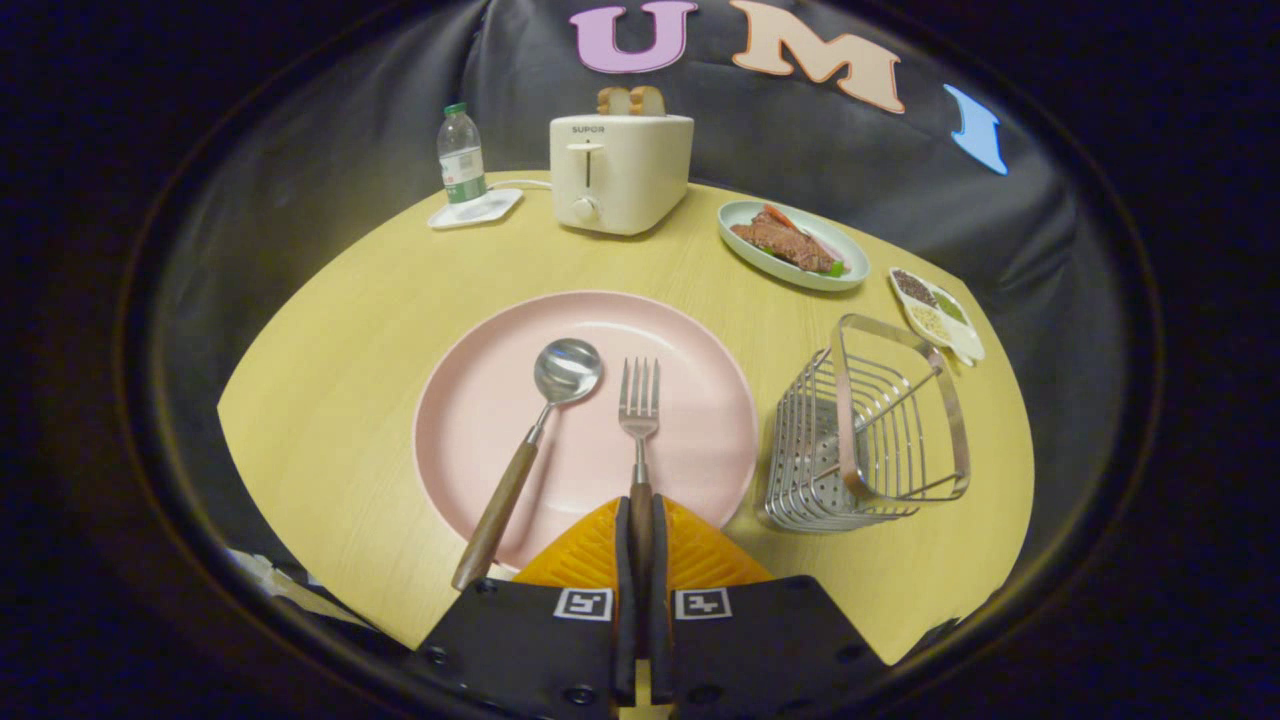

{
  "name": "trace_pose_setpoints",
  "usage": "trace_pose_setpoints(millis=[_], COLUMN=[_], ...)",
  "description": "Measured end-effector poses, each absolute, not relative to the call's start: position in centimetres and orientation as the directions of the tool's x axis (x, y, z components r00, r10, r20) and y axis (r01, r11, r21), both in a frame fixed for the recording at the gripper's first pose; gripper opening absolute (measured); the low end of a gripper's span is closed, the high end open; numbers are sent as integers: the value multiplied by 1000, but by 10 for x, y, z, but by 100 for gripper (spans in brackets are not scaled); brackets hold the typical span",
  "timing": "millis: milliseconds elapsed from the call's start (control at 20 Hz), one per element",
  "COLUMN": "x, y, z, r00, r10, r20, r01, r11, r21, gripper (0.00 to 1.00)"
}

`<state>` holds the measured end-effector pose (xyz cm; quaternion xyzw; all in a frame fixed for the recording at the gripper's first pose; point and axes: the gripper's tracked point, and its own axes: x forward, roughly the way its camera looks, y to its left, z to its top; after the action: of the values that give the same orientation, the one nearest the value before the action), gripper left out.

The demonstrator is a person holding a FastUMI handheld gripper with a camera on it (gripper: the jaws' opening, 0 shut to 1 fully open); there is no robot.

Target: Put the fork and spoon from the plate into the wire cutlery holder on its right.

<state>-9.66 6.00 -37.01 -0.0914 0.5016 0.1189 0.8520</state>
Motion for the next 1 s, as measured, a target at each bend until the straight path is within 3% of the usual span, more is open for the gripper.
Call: trace_pose_setpoints(millis=[1000], x=[-81], y=[19], z=[-274], r00=[389], r10=[204], r20=[-898], r01=[-379], r11=[924], r21=[46], gripper=[9])
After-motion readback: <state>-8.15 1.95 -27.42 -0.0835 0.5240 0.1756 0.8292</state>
